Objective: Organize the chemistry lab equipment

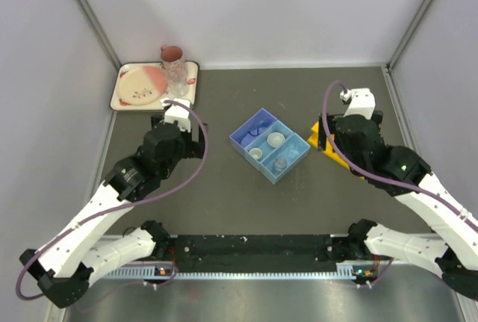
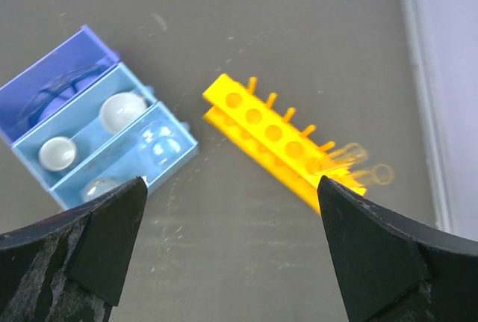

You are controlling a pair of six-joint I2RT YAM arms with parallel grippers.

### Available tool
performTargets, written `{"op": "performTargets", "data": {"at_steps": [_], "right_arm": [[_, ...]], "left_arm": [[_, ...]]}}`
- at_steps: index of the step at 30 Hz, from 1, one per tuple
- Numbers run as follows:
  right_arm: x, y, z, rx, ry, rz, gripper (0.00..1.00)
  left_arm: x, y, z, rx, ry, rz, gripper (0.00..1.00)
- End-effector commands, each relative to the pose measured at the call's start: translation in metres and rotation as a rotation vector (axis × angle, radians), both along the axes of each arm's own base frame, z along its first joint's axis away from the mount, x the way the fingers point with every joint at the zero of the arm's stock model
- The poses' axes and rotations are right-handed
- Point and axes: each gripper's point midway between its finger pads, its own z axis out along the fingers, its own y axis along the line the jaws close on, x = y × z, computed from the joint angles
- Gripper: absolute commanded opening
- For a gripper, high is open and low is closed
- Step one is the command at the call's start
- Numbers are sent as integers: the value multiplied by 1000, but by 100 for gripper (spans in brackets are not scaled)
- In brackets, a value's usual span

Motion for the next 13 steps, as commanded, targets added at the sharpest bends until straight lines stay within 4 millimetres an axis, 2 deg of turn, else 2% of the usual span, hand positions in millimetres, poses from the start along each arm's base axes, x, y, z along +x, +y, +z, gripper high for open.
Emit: {"op": "performTargets", "data": {"at_steps": [1,7,13], "right_arm": [[9,-33,33,-54,-127,-170,99],[10,-39,48,-47,-163,-202,99],[15,-14,46,-10,-152,-83,99]], "left_arm": [[3,12,16,-71,-115,69,99],[0,29,11,-49,-136,134,99],[2,36,14,-43,-182,167,99]]}}
